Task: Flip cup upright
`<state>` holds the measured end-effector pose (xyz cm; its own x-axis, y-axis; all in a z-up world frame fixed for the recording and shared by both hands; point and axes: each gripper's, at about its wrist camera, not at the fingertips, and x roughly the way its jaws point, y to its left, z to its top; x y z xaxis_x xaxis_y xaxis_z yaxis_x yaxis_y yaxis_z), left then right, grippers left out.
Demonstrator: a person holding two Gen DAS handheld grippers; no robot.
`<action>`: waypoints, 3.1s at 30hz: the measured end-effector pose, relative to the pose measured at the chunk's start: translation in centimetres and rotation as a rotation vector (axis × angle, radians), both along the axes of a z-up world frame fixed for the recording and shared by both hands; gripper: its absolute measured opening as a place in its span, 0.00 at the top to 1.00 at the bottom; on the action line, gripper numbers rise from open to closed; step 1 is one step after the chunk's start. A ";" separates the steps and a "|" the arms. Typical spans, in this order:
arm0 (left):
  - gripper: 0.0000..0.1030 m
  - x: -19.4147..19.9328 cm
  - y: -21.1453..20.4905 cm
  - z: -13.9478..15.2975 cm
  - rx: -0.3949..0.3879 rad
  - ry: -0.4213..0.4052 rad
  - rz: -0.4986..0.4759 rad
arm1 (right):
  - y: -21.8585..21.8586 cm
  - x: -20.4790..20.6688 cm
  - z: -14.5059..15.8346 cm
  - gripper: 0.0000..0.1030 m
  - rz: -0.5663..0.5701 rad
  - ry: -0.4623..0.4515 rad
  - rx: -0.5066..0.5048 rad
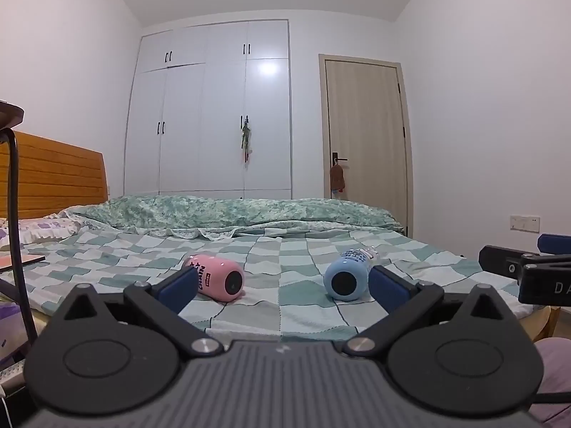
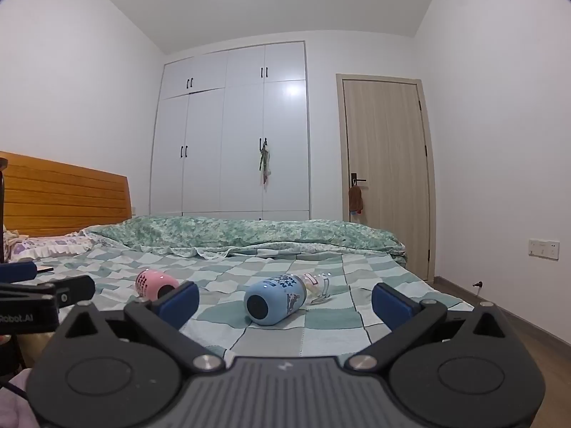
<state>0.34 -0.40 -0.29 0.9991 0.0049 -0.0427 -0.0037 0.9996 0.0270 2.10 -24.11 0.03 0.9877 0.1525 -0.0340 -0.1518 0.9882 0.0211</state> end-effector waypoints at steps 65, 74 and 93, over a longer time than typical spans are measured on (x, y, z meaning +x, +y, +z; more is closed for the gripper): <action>0.00 0.1 0.1 0.0 -0.003 0.003 0.001 | 0.6 0.5 -0.5 0.00 0.014 0.024 0.003; 0.00 0.2 0.2 0.1 -0.005 0.007 0.001 | 0.6 0.9 -0.3 0.00 0.019 0.035 -0.002; 0.00 17.3 11.6 2.5 0.025 0.124 0.066 | 14.5 23.3 4.2 0.00 0.364 0.220 -0.226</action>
<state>17.60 11.17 2.18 0.9836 0.0730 -0.1651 -0.0646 0.9963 0.0560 25.45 -9.58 4.19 0.8373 0.4513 -0.3086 -0.5044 0.8554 -0.1175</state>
